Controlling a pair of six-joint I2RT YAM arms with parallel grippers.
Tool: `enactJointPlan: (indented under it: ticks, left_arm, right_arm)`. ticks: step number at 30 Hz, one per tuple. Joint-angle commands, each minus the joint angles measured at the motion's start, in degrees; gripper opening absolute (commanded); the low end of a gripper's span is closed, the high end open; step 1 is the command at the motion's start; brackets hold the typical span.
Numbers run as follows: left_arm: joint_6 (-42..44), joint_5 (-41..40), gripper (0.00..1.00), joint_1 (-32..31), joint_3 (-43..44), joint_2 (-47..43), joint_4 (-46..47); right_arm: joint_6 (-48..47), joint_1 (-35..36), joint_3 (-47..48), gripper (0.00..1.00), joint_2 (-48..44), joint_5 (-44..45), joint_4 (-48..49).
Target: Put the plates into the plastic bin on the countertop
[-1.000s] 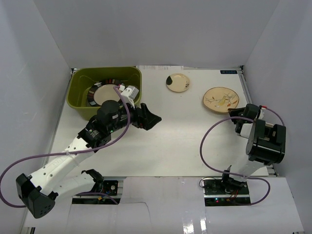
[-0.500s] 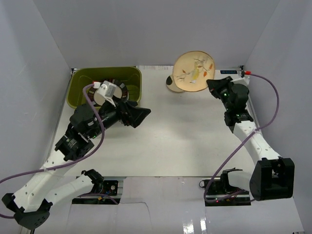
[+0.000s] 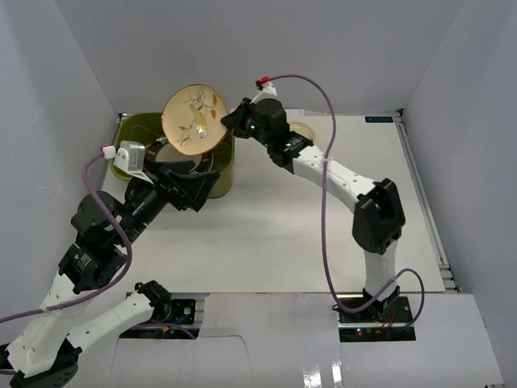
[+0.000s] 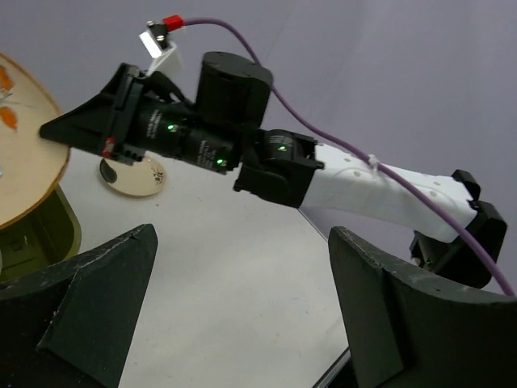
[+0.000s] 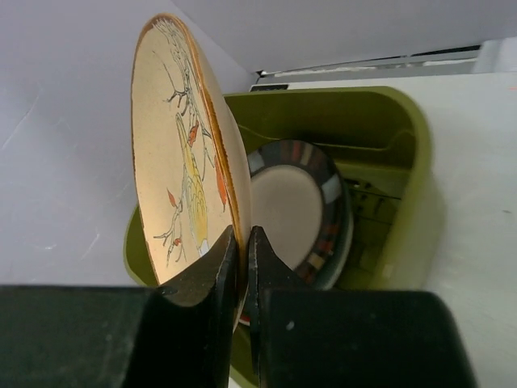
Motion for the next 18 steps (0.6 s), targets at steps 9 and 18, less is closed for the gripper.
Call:
enactJointPlan:
  ticks: [9, 18]
  left_arm:
    - [2.12, -3.12, 0.98, -0.21, 1.19, -1.19, -3.19]
    - [2.39, -3.39, 0.98, -0.21, 0.22, -0.32, -3.28]
  right_arm:
    - [4.36, 5.88, 33.74, 0.08, 25.59, 1.67, -1.68]
    - [6.22, 6.4, 32.44, 0.1, 29.04, 1.13, -1.94]
